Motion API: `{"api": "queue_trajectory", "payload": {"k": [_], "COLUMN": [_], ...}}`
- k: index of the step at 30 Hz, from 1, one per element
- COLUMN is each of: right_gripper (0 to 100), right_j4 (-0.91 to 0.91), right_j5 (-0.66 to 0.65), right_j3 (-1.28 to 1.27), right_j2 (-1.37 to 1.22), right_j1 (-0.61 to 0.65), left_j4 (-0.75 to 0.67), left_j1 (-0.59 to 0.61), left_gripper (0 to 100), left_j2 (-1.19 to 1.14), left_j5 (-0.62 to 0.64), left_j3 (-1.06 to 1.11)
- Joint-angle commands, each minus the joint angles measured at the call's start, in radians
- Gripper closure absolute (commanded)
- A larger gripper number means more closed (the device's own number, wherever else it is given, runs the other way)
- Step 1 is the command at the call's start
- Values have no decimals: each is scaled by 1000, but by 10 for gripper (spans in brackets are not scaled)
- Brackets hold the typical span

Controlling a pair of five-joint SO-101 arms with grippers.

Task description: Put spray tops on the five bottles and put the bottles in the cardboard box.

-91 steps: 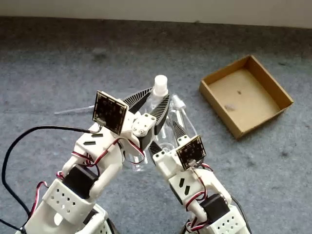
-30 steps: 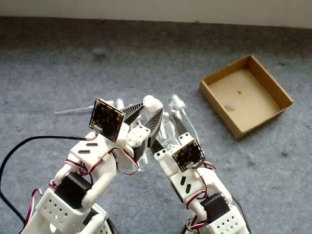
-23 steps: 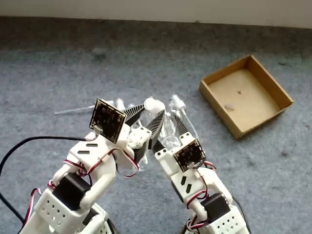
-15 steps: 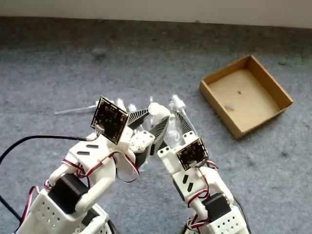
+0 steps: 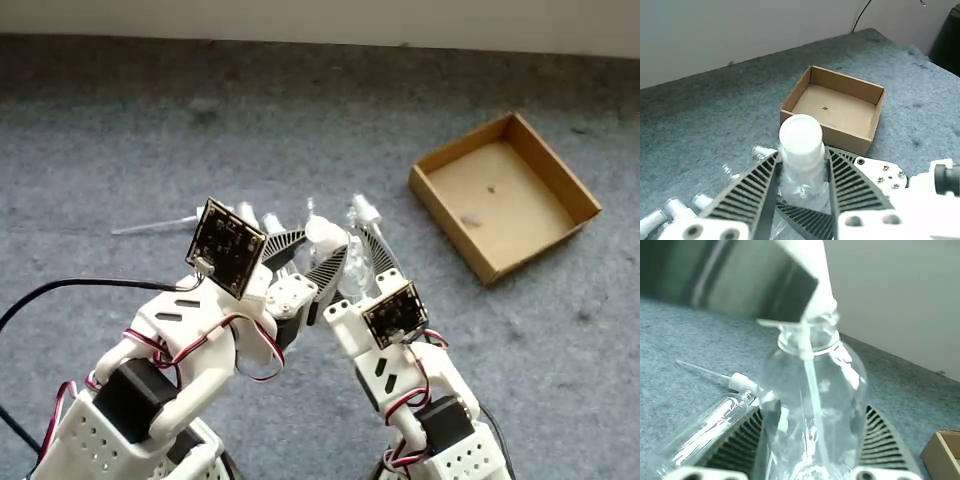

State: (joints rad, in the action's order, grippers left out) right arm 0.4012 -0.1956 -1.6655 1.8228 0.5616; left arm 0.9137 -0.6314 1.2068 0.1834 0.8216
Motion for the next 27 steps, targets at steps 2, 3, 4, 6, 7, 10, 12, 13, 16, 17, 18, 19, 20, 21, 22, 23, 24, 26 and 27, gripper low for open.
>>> {"api": "queue_trajectory", "payload": {"k": [2,3,4,6,7,10,12,13,16,17,18,19,20,21,22,23,24,26,27], "right_gripper": [843,843,843,843,843,843,843,843,843,843,843,843,843,843,843,843,843,843,843], "right_j4": [-33,-31,-24,-2,2,1,1,1,1,1,1,1,1,1,1,1,1,1,1], "right_j5": [-9,-9,-9,-9,-9,-9,-9,-9,-11,-11,-11,-11,-11,-11,-11,-11,-11,-11,-11], "right_j3": [-176,-176,-176,-176,-176,-176,-176,-176,-176,-176,-176,-176,-176,-176,-176,-176,-176,-176,-176], "right_j2": [15,13,13,15,15,15,15,15,15,15,15,15,15,15,15,15,15,15,15], "right_j1": [-18,-19,-19,-18,-18,-19,-19,-19,-21,-21,-21,-21,-21,-21,-21,-21,-21,-21,-22], "left_j4": [5,5,5,8,21,109,147,157,176,176,176,176,176,176,176,176,176,189,203], "left_j1": [4,1,-1,-1,-1,-2,-12,-13,-18,-18,-18,-18,-18,-18,-18,-16,-13,-10,-10], "left_gripper": [973,973,973,973,973,973,973,973,972,972,972,972,971,970,960,939,909,850,830], "left_j2": [-124,-157,-189,-240,-251,-269,-283,-292,-321,-331,-338,-344,-349,-351,-351,-351,-349,-348,-348], "left_j5": [-20,-20,-20,-20,-20,-20,-23,-23,-23,-23,-25,-25,-25,-25,-25,-25,-25,-25,-25], "left_j3": [-101,-120,-143,-199,-226,-288,-291,-285,-286,-286,-288,-288,-288,-286,-288,-288,-288,-286,-292]}}
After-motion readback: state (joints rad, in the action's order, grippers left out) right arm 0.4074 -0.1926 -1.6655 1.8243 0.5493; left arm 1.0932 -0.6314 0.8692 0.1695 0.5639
